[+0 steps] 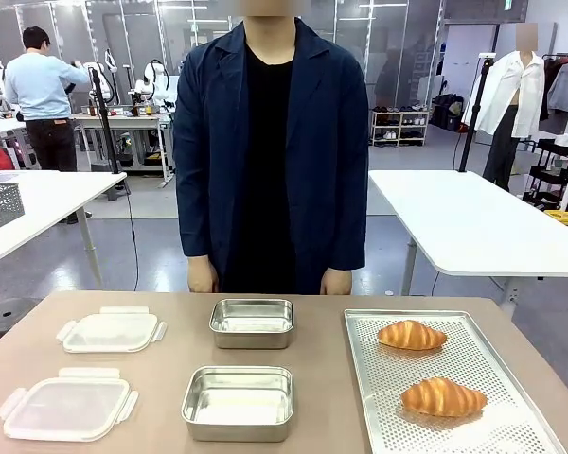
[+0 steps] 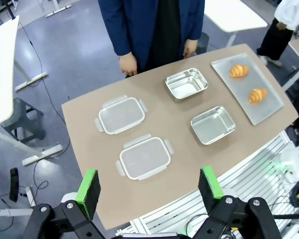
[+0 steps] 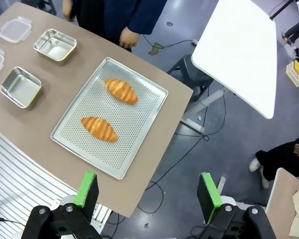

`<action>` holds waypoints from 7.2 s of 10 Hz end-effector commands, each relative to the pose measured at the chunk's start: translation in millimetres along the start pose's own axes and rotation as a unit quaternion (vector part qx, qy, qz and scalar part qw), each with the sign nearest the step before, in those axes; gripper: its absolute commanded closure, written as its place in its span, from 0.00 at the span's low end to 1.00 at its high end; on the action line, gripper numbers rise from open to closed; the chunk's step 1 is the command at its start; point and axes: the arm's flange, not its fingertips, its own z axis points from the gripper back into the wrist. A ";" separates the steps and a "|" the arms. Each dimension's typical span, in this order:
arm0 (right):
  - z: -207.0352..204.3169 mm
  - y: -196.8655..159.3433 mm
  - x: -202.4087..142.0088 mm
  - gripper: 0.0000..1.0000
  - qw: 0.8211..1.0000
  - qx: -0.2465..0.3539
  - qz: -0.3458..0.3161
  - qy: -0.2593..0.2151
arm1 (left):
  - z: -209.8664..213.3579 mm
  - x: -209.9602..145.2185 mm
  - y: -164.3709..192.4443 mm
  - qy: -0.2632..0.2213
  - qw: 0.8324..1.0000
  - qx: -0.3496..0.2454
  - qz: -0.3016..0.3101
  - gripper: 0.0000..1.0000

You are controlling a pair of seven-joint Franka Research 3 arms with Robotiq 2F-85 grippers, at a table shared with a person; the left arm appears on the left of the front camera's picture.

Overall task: Place the bread into the airtight container.
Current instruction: Pick up a Butter Roll and place it into an empty Airtight Container.

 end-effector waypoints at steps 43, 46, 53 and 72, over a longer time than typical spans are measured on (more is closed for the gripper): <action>-494.0 126.0 -62.8 0.00 0.847 0.223 0.440 0.201 | -0.5 1.0 -2.0 0.000 1.000 -0.002 -0.003 0.00; -504.9 132.1 -71.7 0.00 0.841 0.239 0.441 0.203 | -0.5 1.0 -2.0 0.000 1.000 -0.002 -0.003 0.00; -507.3 135.8 -83.7 0.36 0.840 0.246 0.438 0.207 | -0.5 1.0 -2.0 0.000 1.000 -0.002 -0.003 0.00; -404.8 378.5 132.3 0.65 0.808 0.224 0.504 0.208 | -0.5 1.0 -2.0 0.000 1.000 -0.002 -0.003 0.00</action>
